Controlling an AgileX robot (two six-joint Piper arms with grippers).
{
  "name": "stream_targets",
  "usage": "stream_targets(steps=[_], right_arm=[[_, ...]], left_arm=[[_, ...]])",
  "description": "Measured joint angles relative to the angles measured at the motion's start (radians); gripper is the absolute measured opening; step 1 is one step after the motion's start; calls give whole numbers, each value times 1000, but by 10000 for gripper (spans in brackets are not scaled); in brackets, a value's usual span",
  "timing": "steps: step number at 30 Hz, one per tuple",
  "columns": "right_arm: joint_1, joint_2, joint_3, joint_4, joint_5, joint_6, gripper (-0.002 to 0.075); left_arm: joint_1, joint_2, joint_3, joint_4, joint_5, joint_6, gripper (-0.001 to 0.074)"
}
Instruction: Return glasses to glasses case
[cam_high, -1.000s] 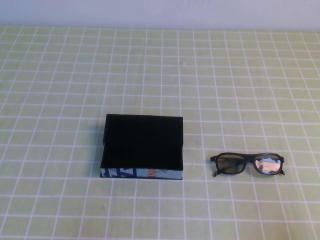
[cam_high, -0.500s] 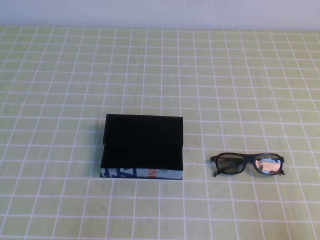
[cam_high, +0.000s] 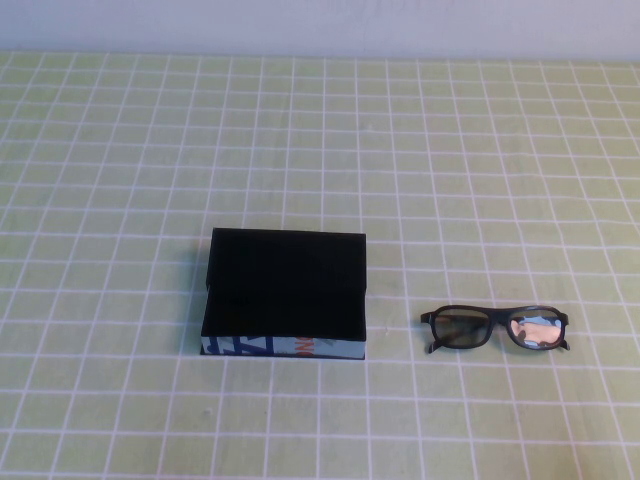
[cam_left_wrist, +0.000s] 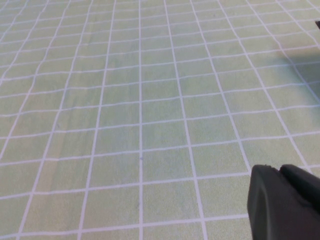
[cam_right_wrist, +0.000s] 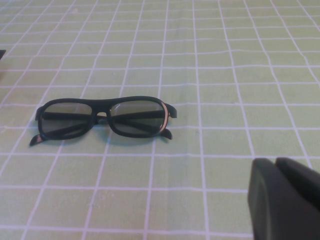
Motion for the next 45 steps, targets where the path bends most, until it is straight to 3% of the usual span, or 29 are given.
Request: stream_targets(steps=[10, 18, 23, 29, 35, 40, 45], right_arm=[[0, 0, 0, 104, -120, 0, -13], [0, 0, 0, 677, -317, 0, -13], [0, 0, 0, 872, -360, 0, -13], [0, 39, -55, 927, -124, -5, -13], [0, 266, -263, 908, 147, -202, -13], [0, 530, -443, 791, 410, -284, -13], [0, 745, -551, 665, 502, -300, -13]], left_arm=[[0, 0, 0, 0, 0, 0, -4], [-12, 0, 0, 0, 0, 0, -4], [-65, 0, 0, 0, 0, 0, -4], [-69, 0, 0, 0, 2, 0, -4], [-69, 0, 0, 0, 2, 0, -4], [-69, 0, 0, 0, 2, 0, -4], [-69, 0, 0, 0, 2, 0, -4]])
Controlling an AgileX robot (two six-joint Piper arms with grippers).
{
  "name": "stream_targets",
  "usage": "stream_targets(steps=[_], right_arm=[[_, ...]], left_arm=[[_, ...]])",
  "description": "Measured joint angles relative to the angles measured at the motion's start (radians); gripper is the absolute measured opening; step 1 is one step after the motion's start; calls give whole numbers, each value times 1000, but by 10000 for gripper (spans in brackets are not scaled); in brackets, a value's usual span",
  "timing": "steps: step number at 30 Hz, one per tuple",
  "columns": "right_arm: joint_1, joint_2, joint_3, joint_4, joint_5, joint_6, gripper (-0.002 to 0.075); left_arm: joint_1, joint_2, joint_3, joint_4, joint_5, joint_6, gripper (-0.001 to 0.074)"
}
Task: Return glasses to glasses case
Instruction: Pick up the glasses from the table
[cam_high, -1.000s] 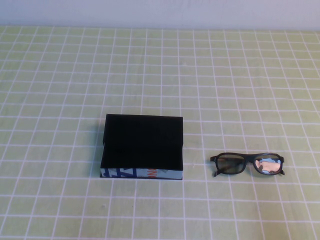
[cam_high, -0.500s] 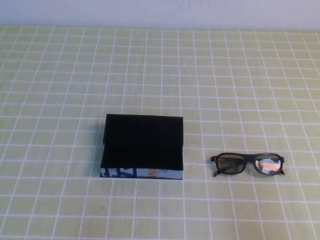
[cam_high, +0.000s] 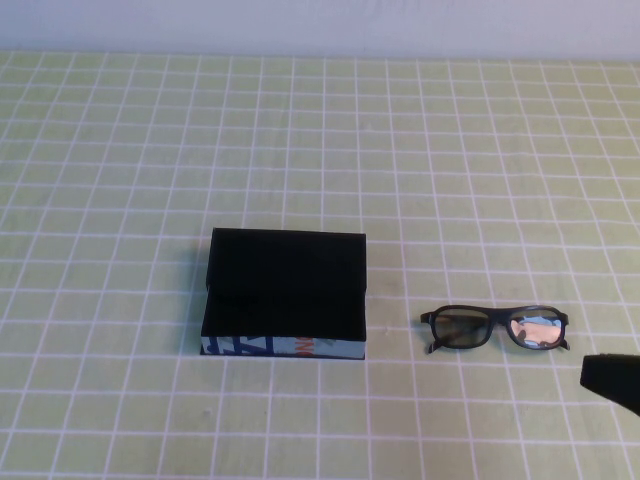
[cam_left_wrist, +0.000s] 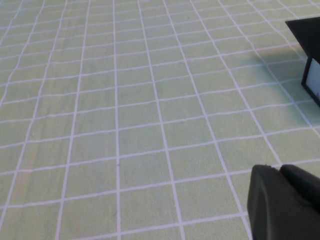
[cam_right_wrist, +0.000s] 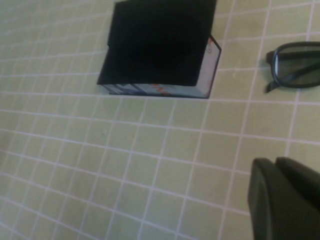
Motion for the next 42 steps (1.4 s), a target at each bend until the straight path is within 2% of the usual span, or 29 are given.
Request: stream_targets(steps=[8, 11, 16, 21, 25, 29, 32, 36, 39, 42], right_arm=[[21, 261, -212, -133, 102, -13, -13], [79, 349, -297, -209, 136, -13, -13], [229, 511, -444, -327, 160, -28, -13], [351, 676, -579, -408, 174, -147, -13], [369, 771, -657, -436, 201, -277, -13], [370, 832, -709, -547, 210, -397, -2], [370, 869, -727, -645, 217, -472, 57], [370, 921, -740, -735, 223, -523, 199], [370, 955, -750, -765, 223, -565, 307], [370, 984, -753, -772, 219, -615, 363]], left_arm=[[0, 0, 0, 0, 0, 0, -4], [0, 0, 0, 0, 0, 0, -4], [0, 0, 0, 0, 0, 0, -4], [0, 0, 0, 0, 0, 0, -4], [0, 0, 0, 0, 0, 0, -4], [0, 0, 0, 0, 0, 0, -4], [0, 0, 0, 0, 0, 0, -4], [0, 0, 0, 0, 0, 0, -4], [0, 0, 0, 0, 0, 0, -4], [0, 0, 0, 0, 0, 0, -4]])
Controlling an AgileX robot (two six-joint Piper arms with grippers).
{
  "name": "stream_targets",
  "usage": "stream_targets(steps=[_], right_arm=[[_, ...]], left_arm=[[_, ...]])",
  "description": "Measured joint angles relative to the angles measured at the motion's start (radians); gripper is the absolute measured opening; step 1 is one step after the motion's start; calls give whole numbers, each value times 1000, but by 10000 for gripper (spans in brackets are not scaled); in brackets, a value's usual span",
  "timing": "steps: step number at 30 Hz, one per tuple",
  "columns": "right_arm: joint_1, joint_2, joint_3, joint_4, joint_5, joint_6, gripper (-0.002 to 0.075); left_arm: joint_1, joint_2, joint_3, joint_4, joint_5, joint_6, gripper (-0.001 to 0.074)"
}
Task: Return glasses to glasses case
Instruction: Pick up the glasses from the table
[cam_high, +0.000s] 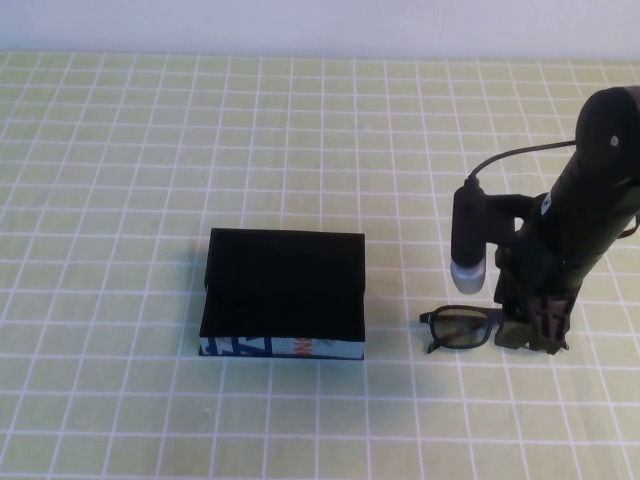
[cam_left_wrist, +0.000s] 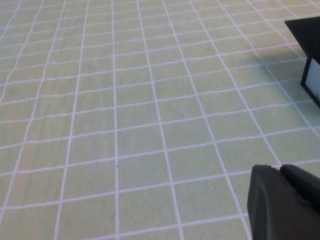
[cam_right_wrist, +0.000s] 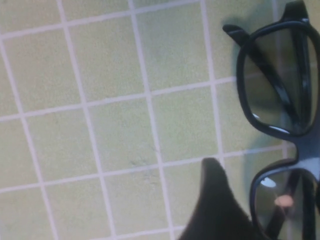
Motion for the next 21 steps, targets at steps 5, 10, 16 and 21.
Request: stream_targets(steps=[5, 10, 16, 21], right_arm=[[0, 45, 0, -27, -45, -46, 382], [-2, 75, -24, -56, -67, -53, 384], [-2, 116, -70, -60, -71, -55, 385], [-2, 152, -82, -60, -71, -55, 385]], left_arm=[[0, 0, 0, 0, 0, 0, -4], [0, 0, 0, 0, 0, 0, -4], [0, 0, 0, 0, 0, 0, -4], [0, 0, 0, 0, 0, 0, -4]])
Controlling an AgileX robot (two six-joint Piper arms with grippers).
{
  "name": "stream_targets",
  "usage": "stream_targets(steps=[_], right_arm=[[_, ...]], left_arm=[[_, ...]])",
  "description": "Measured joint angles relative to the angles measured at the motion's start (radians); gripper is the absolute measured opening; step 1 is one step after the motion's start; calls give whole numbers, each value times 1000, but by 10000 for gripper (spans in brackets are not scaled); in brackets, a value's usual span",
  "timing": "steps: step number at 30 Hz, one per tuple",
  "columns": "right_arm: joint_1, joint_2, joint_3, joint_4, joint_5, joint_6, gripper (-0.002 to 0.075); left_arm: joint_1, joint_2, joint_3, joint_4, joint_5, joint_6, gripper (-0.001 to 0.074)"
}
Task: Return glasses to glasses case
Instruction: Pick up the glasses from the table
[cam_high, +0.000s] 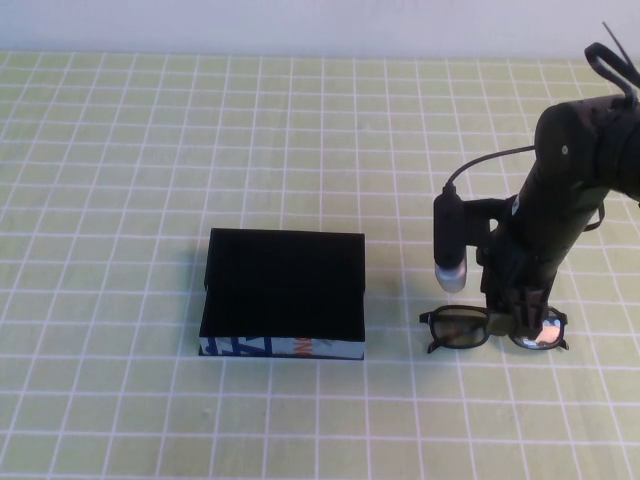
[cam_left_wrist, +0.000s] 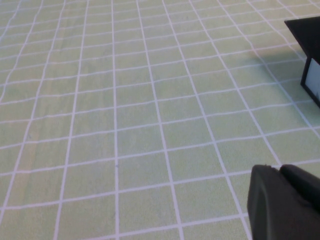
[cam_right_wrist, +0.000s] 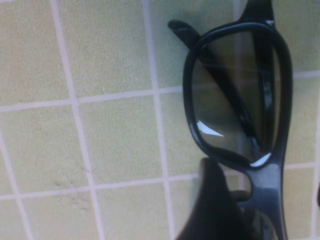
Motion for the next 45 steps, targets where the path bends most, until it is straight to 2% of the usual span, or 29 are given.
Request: stream_targets(steps=[20, 33, 41, 45], right_arm=[[-19, 62, 0, 10, 2, -6, 374], [-19, 66, -4, 18, 47, -9, 265], [-19, 66, -9, 12, 61, -9, 239], [-19, 66, -9, 3, 61, -7, 190]], left_arm=[[0, 0, 0, 0, 0, 0, -4], [0, 0, 0, 0, 0, 0, -4], [0, 0, 0, 0, 0, 0, -4], [0, 0, 0, 0, 0, 0, -4]])
